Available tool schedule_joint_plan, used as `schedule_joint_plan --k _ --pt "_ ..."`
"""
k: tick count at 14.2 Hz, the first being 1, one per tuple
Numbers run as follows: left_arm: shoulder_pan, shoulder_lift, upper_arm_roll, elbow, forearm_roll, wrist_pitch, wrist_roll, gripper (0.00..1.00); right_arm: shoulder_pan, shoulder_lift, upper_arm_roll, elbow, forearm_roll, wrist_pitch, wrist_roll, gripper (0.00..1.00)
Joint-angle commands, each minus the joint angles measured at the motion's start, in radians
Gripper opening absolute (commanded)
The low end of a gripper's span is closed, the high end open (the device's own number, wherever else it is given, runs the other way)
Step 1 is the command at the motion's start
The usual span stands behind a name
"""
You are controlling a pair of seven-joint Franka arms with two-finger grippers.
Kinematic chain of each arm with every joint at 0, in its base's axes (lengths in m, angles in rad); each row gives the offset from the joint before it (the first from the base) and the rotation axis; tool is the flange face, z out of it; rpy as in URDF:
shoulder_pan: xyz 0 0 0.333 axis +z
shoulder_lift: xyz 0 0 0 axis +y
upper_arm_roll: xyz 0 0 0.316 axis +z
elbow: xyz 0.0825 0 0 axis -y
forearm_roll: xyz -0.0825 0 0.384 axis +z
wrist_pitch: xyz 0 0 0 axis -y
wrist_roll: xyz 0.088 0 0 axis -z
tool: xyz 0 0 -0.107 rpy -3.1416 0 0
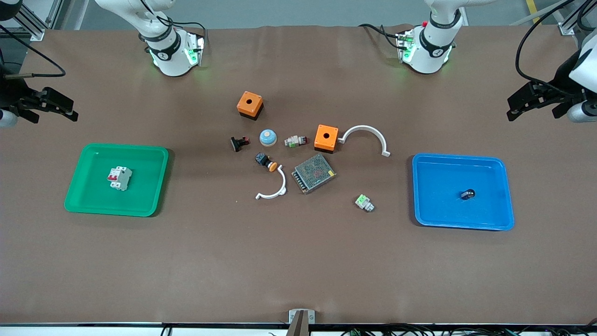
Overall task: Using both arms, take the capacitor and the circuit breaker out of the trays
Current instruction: 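Move the right gripper over the breaker while the left gripper nears the capacitor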
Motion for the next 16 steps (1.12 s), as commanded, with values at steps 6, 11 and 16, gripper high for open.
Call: schedule_joint_plan --k 6,11,16 --pt "0.007 0.066 0.002 -0.003 0.057 0.007 0.006 1.00 -0.001 -0.018 -0.004 -0.015 0.003 -0.006 -0.002 1.00" --pt "0.074 0.088 -0.001 -0.235 0.137 0.264 -0.022 1.00 0.000 -0.013 -0.004 0.033 0.002 -0.033 0.006 1.00" --pt "0.189 0.172 -0.002 -0.538 0.135 0.763 -0.025 1.00 -0.047 0.111 -0.008 0.062 0.000 -0.015 -0.007 1.00"
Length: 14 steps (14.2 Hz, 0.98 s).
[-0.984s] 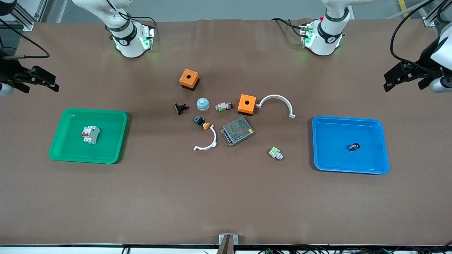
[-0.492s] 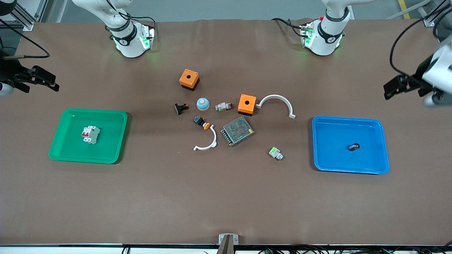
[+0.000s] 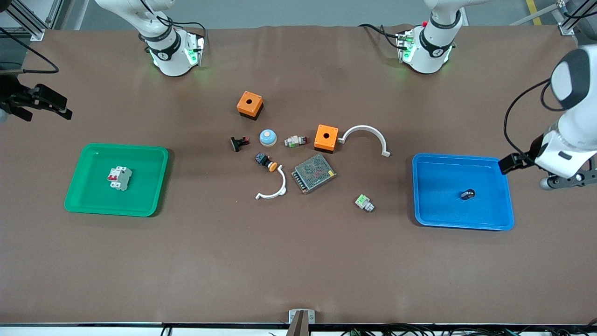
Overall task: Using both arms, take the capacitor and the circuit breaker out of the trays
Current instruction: 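Move the right gripper over the breaker while the left gripper nears the capacitor, then grasp the white breaker with the right gripper while the left gripper grasps the capacitor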
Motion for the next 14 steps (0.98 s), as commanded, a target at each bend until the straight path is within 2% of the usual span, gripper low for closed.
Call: schedule_joint_plan --k 1,3,5,9,12,14 --pt "0.044 0.067 -0.008 -0.118 0.011 0.226 -0.007 1.00 -0.052 0.134 0.005 0.043 0.005 0.031 -0.008 1.00" --pt "0.051 0.154 -0.008 -0.119 0.010 0.300 -0.011 1.00 -0.091 0.244 0.004 0.087 0.006 0.067 -0.009 1.00" --pt "0.047 0.217 -0.009 -0.118 -0.019 0.369 -0.045 0.99 -0.115 0.288 0.004 0.082 -0.011 0.093 -0.017 1.00" --pt "0.037 0.291 -0.016 -0.107 -0.029 0.423 -0.068 0.93 -0.146 0.297 0.005 -0.137 -0.002 0.354 -0.015 1.00" --pt "0.040 0.332 -0.016 -0.104 -0.029 0.432 -0.067 0.82 -0.149 0.300 0.005 -0.364 0.001 0.664 -0.015 1.00" --pt "0.041 0.346 -0.016 -0.103 -0.029 0.434 -0.067 0.73 -0.152 0.337 0.005 -0.460 0.001 0.825 -0.015 1.00"
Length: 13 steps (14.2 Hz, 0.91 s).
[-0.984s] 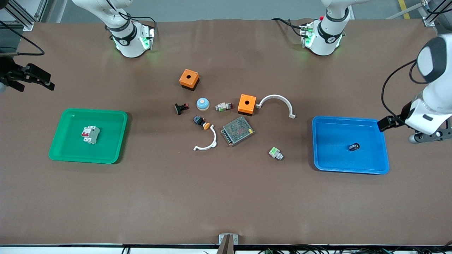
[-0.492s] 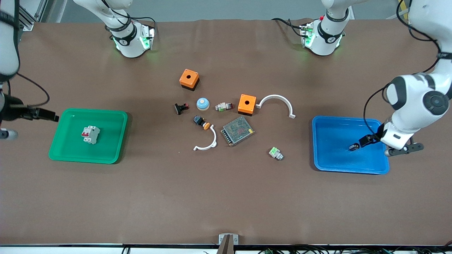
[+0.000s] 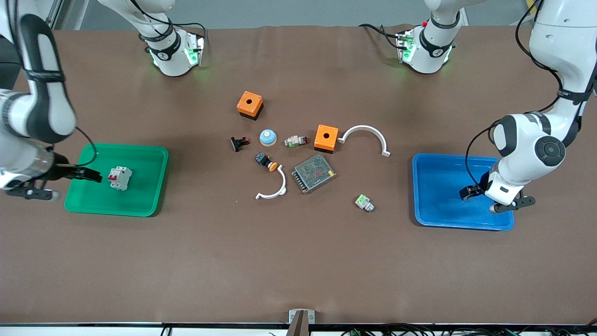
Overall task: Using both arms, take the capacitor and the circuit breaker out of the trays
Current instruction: 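Grasp the white breaker with the right gripper while the left gripper grasps the capacitor, then lift the breaker with the right gripper while the left gripper carries the capacitor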
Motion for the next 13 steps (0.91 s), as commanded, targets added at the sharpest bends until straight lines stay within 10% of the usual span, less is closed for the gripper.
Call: schedule_joint_plan --k 1,7,9,13 --pt "0.000 0.024 -0.001 0.016 -0.015 0.012 -0.002 0.70 -0.020 0.015 0.014 -0.144 0.002 0.184 -0.005 1.00" --pt "0.001 0.041 -0.001 0.015 -0.015 0.015 -0.001 0.25 -0.017 0.105 0.015 -0.174 0.002 0.263 -0.005 0.92" --pt "-0.003 0.036 -0.001 0.015 -0.015 0.013 -0.004 0.04 -0.017 0.110 0.015 -0.172 0.002 0.263 -0.005 0.72" --pt "-0.005 -0.066 -0.082 0.003 -0.016 -0.002 -0.090 0.00 -0.016 0.115 0.015 -0.161 0.002 0.251 -0.004 0.12"
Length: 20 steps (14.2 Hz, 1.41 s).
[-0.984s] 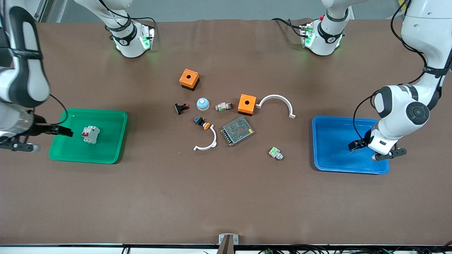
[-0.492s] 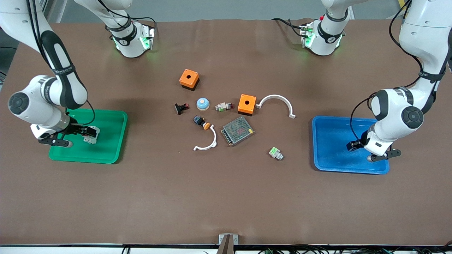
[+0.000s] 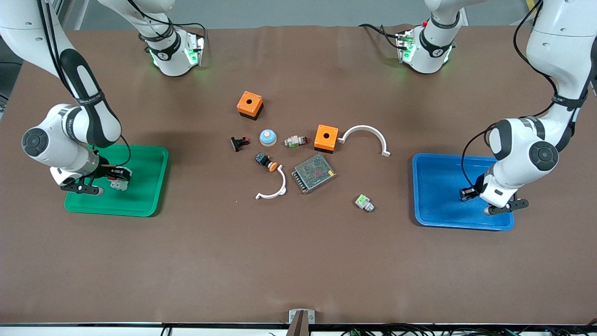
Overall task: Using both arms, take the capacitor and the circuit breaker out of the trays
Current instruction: 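Lift the breaker with the right gripper while the left gripper carries the capacitor, then lower the breaker onto the table while the left gripper sets down the capacitor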
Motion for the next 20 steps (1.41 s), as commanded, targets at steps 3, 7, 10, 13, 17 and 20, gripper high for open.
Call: schedule_joint_plan --k 3,7,10,13,17,20 --pt "-0.012 -0.134 -0.175 -0.014 -0.007 -0.126 -0.254 0.00 0.019 -0.033 0.024 0.094 0.002 -0.174 0.018 0.01" --pt "-0.113 -0.111 -0.281 -0.014 -0.003 -0.126 -0.575 0.00 0.180 -0.056 0.027 0.260 0.020 -0.434 0.134 0.01" --pt "-0.252 -0.056 -0.277 -0.009 0.008 -0.108 -0.793 0.00 0.353 -0.049 0.026 0.269 0.077 -0.396 0.332 0.01" --pt "-0.311 0.004 -0.277 -0.011 0.030 -0.068 -0.907 0.02 0.499 -0.025 0.026 0.271 0.081 -0.299 0.539 0.01" --pt "-0.328 0.034 -0.272 -0.014 0.037 -0.068 -0.936 0.28 0.605 0.071 0.027 0.269 0.098 -0.150 0.647 0.01" --pt "-0.325 0.059 -0.271 -0.008 0.060 -0.068 -0.936 0.51 0.656 0.111 0.026 0.271 0.124 -0.101 0.667 0.01"
